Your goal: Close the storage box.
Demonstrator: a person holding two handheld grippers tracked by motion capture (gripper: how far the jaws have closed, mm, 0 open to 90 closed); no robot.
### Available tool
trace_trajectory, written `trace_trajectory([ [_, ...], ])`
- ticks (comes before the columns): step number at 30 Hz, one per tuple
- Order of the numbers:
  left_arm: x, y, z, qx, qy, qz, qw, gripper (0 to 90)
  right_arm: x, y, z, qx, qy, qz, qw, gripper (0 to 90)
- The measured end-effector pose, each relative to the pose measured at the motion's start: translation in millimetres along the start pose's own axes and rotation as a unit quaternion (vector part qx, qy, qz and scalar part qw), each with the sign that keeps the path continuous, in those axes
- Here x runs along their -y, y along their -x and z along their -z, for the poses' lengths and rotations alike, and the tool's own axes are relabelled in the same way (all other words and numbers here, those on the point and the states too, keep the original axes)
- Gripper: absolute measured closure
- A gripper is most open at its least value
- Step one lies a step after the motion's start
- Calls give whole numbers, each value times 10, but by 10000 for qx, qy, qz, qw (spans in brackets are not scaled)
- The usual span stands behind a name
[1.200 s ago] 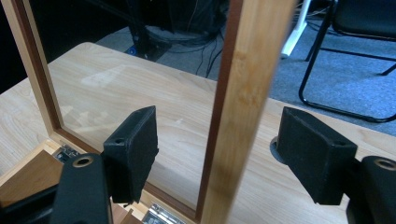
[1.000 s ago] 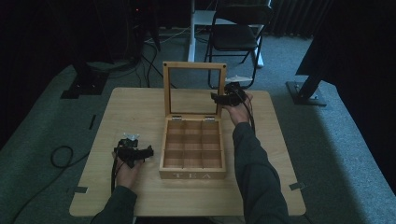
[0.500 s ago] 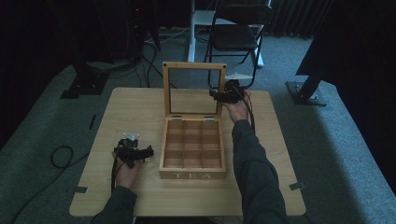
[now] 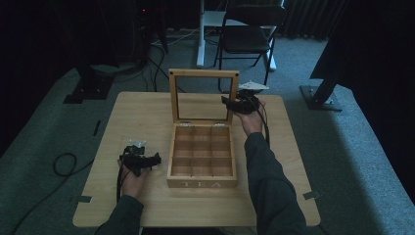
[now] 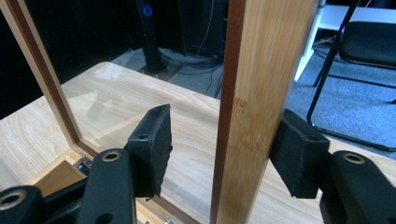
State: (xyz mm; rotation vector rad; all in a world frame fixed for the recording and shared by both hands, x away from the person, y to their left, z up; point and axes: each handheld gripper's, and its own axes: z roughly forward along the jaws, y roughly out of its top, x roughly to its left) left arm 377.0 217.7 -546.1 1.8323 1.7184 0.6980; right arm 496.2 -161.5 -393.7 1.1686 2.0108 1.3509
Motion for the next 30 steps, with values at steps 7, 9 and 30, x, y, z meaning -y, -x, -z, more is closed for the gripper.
trace_trajectory([
  [7, 0, 1, -1, -4, 12, 2, 10000, 17, 44, -66, 134, -43, 59, 106, 9999, 445],
  [9, 0, 0, -1, 3, 5, -1, 10000, 17, 51, -83, 173, -66, 52, 133, 9999, 451],
  [30, -2, 0, 0, 3, 4, 0, 10000, 17, 238, -270, 509, -150, 188, 286, 9993, 454],
])
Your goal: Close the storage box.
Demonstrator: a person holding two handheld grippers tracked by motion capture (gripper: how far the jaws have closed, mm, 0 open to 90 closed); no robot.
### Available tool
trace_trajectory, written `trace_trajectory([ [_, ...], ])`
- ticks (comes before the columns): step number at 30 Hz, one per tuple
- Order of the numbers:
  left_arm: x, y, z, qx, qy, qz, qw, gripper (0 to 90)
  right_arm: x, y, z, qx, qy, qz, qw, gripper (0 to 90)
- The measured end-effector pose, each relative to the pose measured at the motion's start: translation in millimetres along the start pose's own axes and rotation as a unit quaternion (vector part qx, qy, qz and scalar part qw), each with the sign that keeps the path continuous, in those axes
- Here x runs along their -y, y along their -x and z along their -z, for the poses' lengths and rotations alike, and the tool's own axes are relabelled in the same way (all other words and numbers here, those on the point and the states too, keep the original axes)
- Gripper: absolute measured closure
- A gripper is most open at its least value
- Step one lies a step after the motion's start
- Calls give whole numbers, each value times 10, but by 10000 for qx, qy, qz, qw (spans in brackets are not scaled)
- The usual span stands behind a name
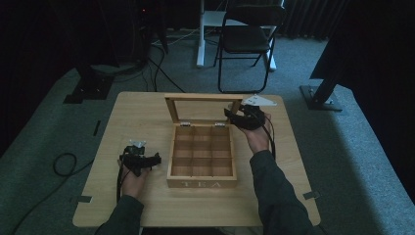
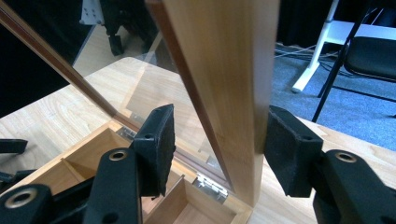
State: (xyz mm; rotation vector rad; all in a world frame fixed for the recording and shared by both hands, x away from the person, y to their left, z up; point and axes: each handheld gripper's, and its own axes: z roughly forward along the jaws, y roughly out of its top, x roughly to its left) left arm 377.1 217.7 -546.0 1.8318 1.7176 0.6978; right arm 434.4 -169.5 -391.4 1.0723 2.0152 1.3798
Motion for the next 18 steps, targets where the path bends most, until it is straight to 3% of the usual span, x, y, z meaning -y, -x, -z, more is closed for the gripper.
trace_trajectory([
  [18, 1, 2, 0, 2, 4, 10, 10000, 17, 11, -150, 243, 132, -57, 70, 9999, 453],
])
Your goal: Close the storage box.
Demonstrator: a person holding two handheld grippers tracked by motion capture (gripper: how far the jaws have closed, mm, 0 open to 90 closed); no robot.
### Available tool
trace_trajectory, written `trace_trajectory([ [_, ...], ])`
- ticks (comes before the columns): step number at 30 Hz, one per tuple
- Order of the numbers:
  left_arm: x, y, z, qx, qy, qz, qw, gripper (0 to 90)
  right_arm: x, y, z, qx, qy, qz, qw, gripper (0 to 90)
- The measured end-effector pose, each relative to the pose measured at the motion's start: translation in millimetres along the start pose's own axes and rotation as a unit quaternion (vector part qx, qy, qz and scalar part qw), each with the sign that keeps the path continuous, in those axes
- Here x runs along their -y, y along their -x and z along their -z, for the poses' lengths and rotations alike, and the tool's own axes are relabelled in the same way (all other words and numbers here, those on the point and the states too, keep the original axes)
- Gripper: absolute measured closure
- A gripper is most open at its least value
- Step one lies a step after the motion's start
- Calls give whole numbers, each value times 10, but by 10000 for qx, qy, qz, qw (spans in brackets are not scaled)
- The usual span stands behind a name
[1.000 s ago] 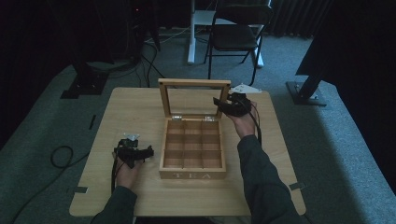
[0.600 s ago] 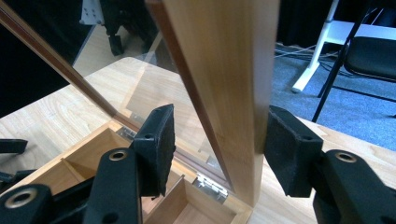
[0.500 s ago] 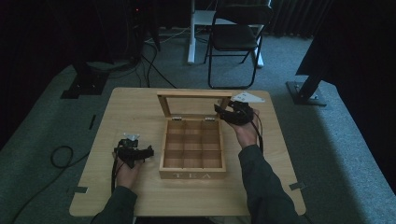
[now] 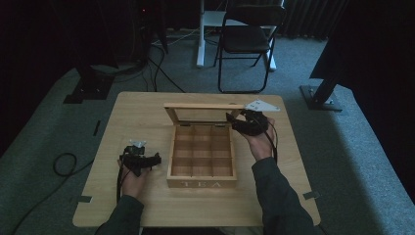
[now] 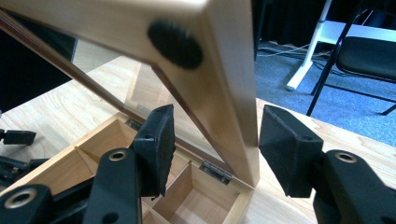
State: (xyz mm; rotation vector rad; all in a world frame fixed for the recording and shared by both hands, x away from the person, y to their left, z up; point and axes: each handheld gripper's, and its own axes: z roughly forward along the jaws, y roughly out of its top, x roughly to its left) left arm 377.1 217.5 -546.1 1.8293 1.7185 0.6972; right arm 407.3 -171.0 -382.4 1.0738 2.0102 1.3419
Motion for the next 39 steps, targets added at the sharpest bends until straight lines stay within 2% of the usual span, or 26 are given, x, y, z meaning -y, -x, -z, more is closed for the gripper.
trace_trajectory([
  [4, 0, 0, 2, -2, -16, -6, 10000, 17, 1, -28, 45, 17, -26, 26, 10000, 454],
  [8, 0, -1, 3, -10, -16, -13, 10000, 17, 2, -81, 80, 109, -71, 164, 9998, 455],
  [24, 1, 4, -1, -12, 11, 17, 10000, 17, 69, -156, 167, 92, -157, 75, 9998, 454],
  [39, 0, 3, 1, -4, 0, 14, 10000, 17, 138, -197, 239, 29, -201, 93, 9998, 450],
])
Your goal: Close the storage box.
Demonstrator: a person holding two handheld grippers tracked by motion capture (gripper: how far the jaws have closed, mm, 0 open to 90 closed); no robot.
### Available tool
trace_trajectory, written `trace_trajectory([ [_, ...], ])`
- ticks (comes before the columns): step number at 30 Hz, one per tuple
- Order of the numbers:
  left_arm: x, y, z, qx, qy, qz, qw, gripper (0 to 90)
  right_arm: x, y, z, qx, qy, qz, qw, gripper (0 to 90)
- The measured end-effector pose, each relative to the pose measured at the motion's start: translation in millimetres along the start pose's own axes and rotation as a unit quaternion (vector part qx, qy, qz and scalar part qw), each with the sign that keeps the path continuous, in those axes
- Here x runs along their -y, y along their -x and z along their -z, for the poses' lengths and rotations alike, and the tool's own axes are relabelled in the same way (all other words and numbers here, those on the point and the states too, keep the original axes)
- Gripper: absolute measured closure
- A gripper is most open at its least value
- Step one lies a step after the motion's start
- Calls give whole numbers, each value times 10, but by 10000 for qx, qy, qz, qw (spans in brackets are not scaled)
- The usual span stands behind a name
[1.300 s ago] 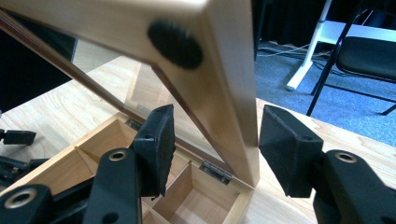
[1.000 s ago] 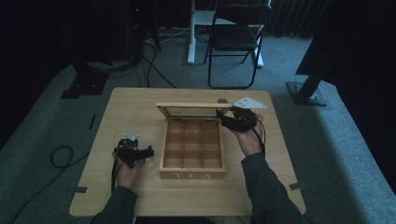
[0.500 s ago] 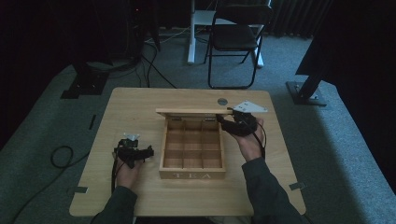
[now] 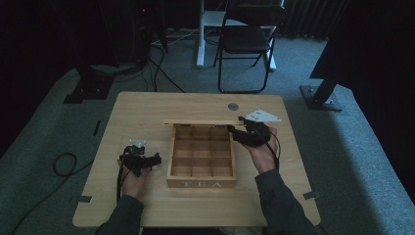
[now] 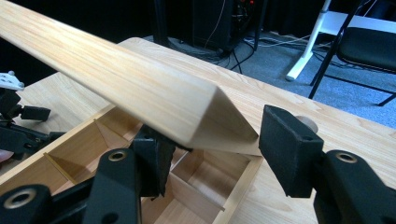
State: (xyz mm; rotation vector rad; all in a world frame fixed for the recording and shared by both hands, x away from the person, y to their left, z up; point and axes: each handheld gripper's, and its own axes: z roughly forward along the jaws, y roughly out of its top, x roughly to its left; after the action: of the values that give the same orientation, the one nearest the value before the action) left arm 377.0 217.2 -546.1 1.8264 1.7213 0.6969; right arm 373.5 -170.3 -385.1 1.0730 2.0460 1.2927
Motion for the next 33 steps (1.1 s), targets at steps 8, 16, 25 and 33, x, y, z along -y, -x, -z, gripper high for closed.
trace_trajectory([
  [8, -1, -2, 0, 1, -1, -11, 10000, 17, 33, -86, 41, 161, -68, 274, 9995, 444],
  [16, 0, 1, 0, -3, 5, 5, 10000, 17, 92, -108, 65, 97, -93, 257, 9996, 440],
  [25, 0, 2, -3, -8, 20, 8, 10000, 17, 142, -128, 96, 45, -100, 207, 9997, 437],
  [33, 1, 1, -1, -9, 6, -3, 10000, 17, 194, -143, 118, -10, -121, 170, 9998, 432],
])
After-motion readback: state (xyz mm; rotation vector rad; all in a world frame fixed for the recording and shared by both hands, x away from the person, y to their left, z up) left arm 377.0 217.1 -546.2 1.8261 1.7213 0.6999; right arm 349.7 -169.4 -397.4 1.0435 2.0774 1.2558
